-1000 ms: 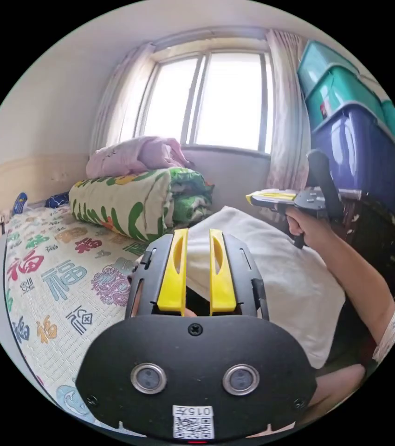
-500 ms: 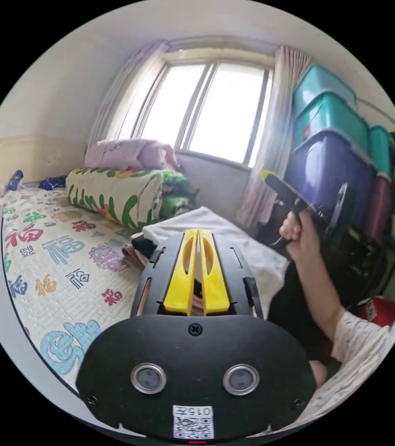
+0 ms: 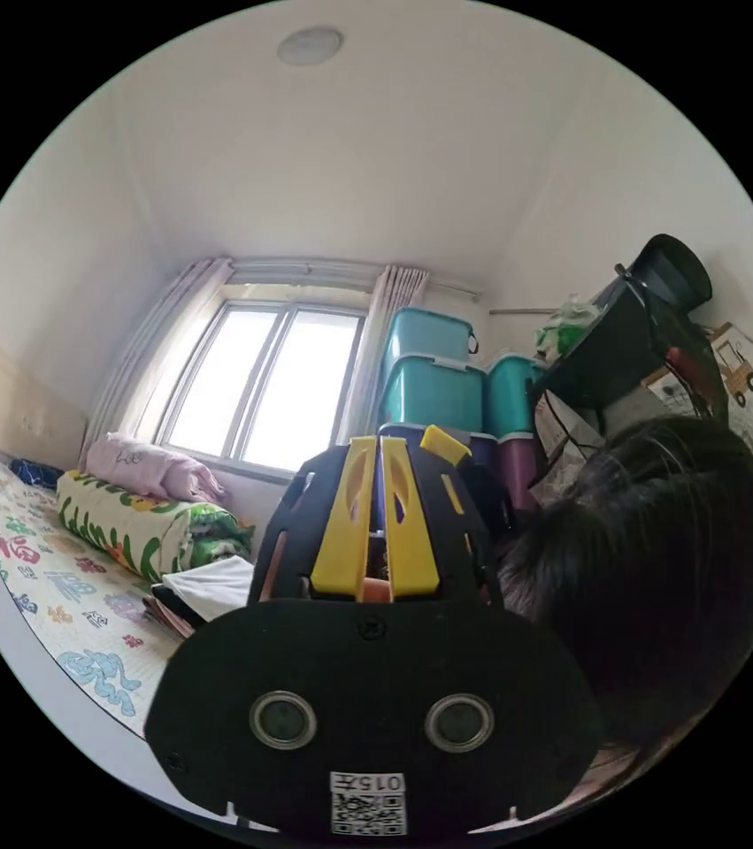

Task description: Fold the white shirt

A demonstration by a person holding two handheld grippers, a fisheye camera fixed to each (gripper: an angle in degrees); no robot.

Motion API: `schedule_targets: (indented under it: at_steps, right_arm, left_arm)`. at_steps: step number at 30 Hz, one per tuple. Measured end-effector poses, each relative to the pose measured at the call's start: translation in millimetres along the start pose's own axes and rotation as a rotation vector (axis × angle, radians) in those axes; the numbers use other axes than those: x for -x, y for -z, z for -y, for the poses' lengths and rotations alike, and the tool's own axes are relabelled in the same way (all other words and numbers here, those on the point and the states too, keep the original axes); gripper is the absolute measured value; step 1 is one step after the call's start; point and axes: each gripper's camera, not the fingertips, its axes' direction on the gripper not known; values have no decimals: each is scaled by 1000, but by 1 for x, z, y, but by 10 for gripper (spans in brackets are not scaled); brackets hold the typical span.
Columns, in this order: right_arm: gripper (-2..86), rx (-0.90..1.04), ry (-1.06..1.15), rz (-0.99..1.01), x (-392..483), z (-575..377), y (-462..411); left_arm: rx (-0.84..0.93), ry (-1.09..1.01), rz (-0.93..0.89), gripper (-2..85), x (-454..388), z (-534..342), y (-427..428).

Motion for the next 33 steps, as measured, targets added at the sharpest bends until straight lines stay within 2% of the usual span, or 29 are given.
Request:
schedule_targets:
  at_steps: [2, 5, 12, 19, 26, 30, 33]
  right_arm:
    - [-6, 19, 0, 90, 12, 7, 19]
    - [-6, -10, 45, 107, 24, 11, 49]
    - [-6, -93, -27, 156, -1, 24, 135]
    - [-7, -495, 48, 104, -22, 0, 293]
    - [-8, -1010, 214, -202, -6, -58, 402]
    - [-8, -1079, 231, -197, -25, -71, 437]
    - [-8, -1077, 207, -175, -50, -79, 455]
  left_arm:
    - [33, 22, -27, 35, -19, 21, 29]
    - [52, 50, -49, 45, -39, 39, 62]
    - [-74, 20, -47, 24, -87, 76, 138]
    - [-174, -162, -75, 9, -153, 119, 185]
    - [-231, -315, -59, 6, -196, 159, 191]
    - [-213, -315, -45, 17, -189, 185, 177]
    - [-218, -337, 43, 46, -174, 204, 171]
